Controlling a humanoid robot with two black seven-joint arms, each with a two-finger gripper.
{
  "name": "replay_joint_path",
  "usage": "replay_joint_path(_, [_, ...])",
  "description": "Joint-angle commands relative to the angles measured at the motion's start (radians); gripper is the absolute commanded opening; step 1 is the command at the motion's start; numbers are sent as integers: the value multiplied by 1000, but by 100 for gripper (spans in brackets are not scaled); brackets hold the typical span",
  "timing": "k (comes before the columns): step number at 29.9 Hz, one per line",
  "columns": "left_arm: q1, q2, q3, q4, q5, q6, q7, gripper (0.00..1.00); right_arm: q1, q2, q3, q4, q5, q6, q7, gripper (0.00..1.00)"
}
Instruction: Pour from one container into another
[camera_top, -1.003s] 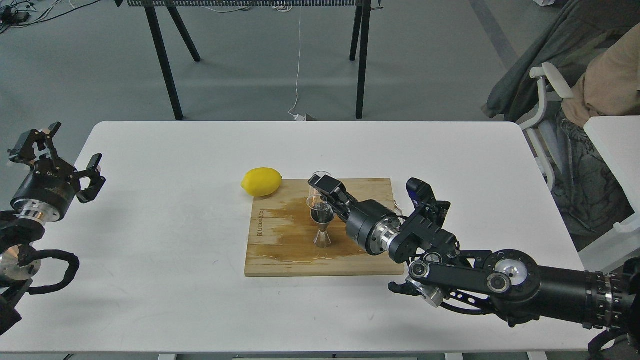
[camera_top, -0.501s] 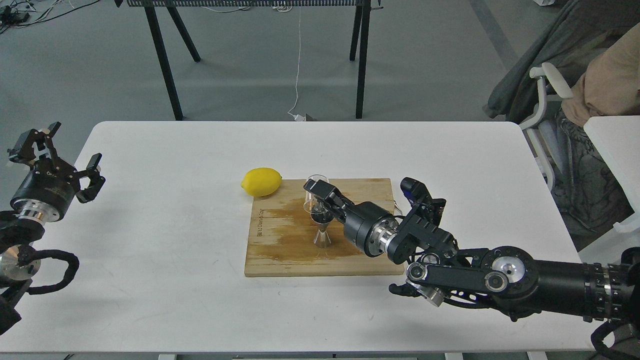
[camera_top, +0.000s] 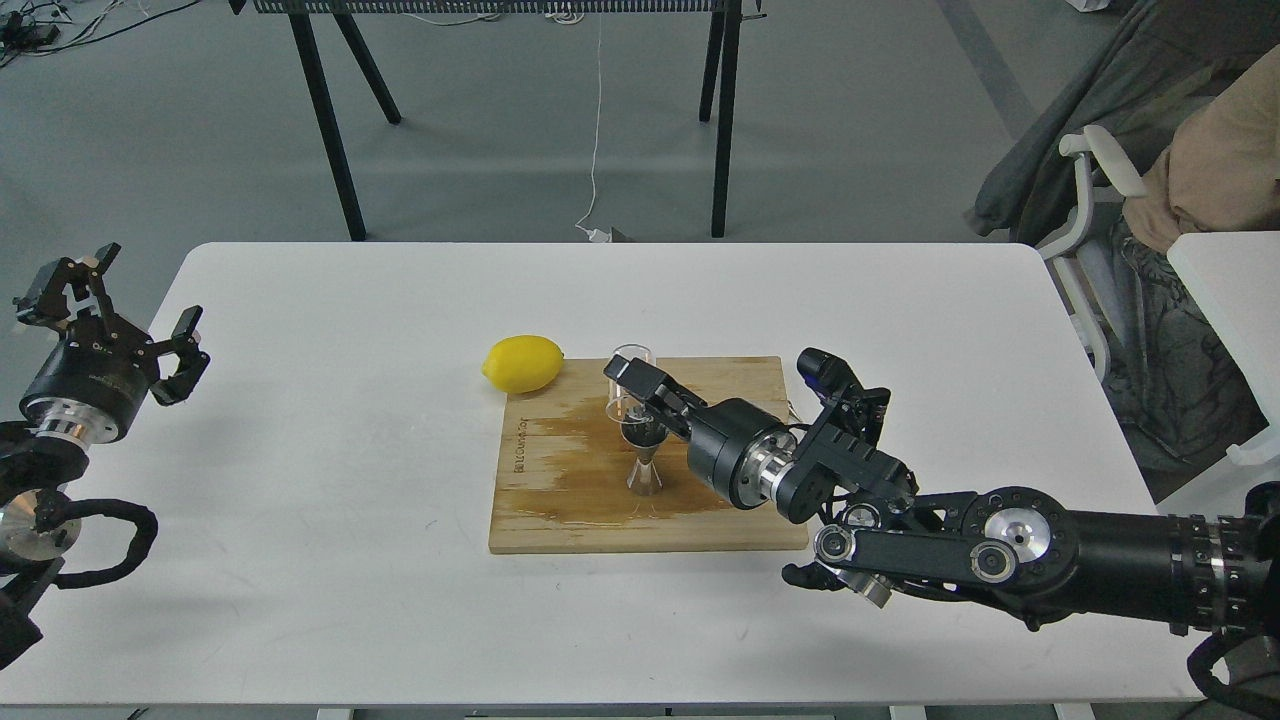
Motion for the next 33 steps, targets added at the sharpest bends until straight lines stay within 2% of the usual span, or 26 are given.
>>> replay_joint_path(1, [0, 0, -1, 1, 0, 0, 0, 97, 1, 0, -2, 0, -2, 0, 2, 37])
replay_joint_path(9, [0, 0, -1, 1, 0, 0, 0, 97, 0, -3, 7, 3, 1, 0, 8, 37])
replay_joint_path(19, [0, 0, -1, 1, 0, 0, 0, 97, -2, -25, 9, 11, -1, 0, 82, 37])
replay_joint_path(33, [0, 0, 2, 1, 0, 0, 0, 97, -4, -42, 1, 7, -4, 0, 84, 37])
